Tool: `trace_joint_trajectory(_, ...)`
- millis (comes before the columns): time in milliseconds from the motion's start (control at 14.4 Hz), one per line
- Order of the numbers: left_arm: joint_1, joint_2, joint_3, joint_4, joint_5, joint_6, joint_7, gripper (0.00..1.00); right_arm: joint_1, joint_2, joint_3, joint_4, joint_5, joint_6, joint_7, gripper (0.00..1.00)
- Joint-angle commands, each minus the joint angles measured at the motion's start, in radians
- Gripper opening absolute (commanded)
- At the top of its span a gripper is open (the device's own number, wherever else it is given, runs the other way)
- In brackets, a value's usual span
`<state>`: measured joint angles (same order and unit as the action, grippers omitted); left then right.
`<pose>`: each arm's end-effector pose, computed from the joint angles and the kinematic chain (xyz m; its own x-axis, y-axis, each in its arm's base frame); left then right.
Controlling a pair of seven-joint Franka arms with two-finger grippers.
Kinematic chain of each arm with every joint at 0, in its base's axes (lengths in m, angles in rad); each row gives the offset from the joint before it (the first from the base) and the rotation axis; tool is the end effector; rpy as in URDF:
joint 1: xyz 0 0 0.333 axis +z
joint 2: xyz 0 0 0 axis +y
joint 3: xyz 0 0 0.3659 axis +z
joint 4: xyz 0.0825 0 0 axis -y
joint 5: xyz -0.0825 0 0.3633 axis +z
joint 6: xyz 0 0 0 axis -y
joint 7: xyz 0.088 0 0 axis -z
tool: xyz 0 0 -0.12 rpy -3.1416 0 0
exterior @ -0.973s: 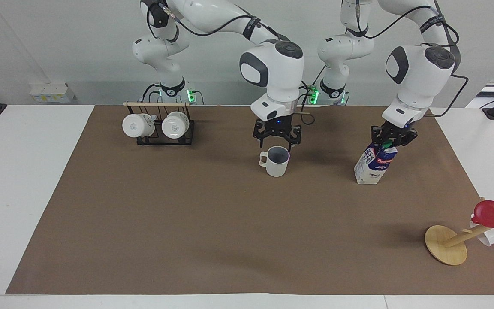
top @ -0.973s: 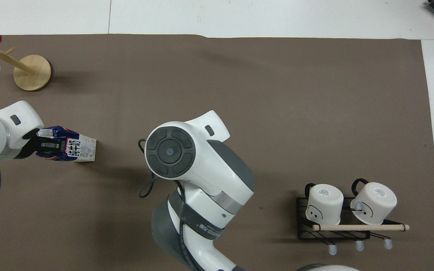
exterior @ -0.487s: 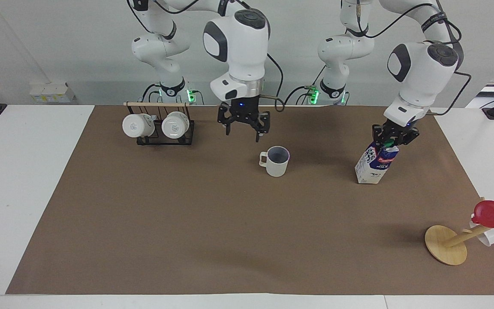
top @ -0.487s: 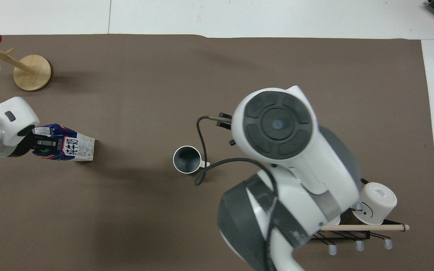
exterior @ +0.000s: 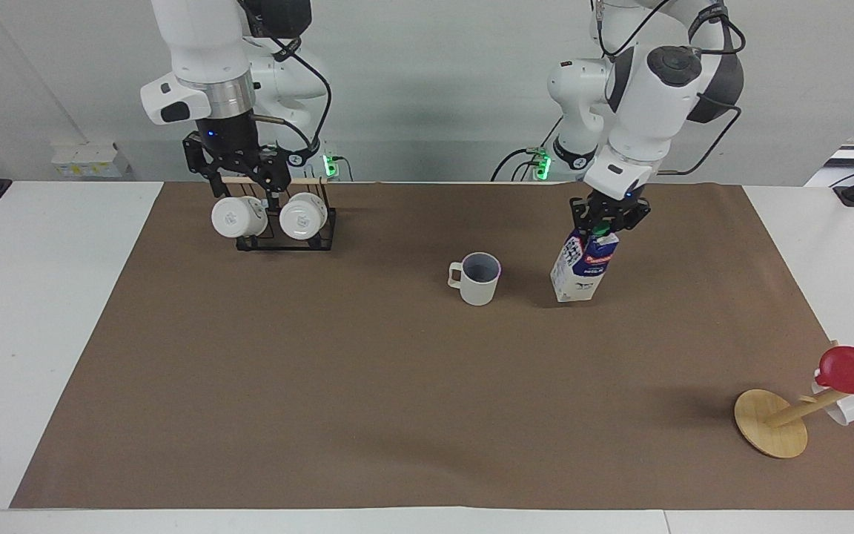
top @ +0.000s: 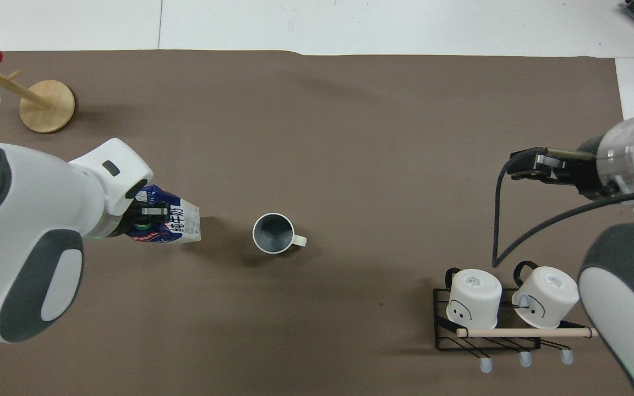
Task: Place cup and milk on table
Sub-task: 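Release the mug while the left gripper moves the carton toward it, then lower the milk carton beside the mug with the left gripper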
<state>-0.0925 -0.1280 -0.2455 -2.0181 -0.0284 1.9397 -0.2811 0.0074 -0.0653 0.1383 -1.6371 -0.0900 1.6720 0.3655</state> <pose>0.4696 -0.1737 0.5532 0.9979 -0.0458 0.0453 -0.0462 -0.9989 0.0088 0.5171 0.0688 0.6752 0.9697 -0.2080 0.1277 -0.2166 -0.9746 0.0570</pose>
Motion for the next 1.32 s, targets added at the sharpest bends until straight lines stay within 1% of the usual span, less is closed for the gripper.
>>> trace_joint_trajectory(0, -0.062, -0.007, 0.015, 0.004, -0.022, -0.015, -0.070, 0.41, -0.059, 0.019, 0.007, 0.095, 0.038, -0.096, -0.138, 1.00)
trace_joint_trajectory(139, -0.088, -0.002, 0.015, -0.004, -0.022, -0.007, -0.108, 0.41, -0.092, 0.044, 0.007, 0.150, 0.033, -0.161, -0.183, 1.00)
trace_joint_trajectory(209, -0.098, 0.005, 0.015, -0.014, -0.022, 0.016, -0.113, 0.41, -0.095, 0.053, 0.007, 0.170, 0.029, -0.191, -0.191, 1.00)
trace_joint_trajectory(417, -0.099, 0.010, 0.015, -0.083, -0.022, 0.116, -0.115, 0.41, -0.095, 0.078, 0.009, 0.218, 0.026, -0.224, -0.204, 1.00)
trace_joint_trajectory(626, -0.098, 0.013, 0.015, -0.093, -0.022, 0.134, -0.115, 0.41, -0.093, 0.075, 0.009, 0.217, 0.029, -0.232, -0.241, 1.00)
trace_joint_trajectory(765, -0.098, 0.013, 0.015, -0.093, -0.022, 0.134, -0.115, 0.41, -0.089, 0.061, 0.009, 0.198, 0.035, -0.230, -0.237, 1.00)
trace_joint_trajectory(1043, -0.098, 0.014, 0.015, -0.093, -0.022, 0.140, -0.118, 0.41, -0.090, 0.061, 0.009, 0.198, 0.038, -0.224, -0.229, 1.00)
trace_joint_trajectory(1251, -0.111, 0.044, 0.015, -0.094, -0.022, 0.159, -0.118, 0.41, -0.090, 0.061, 0.010, 0.198, 0.038, -0.224, -0.234, 1.00)
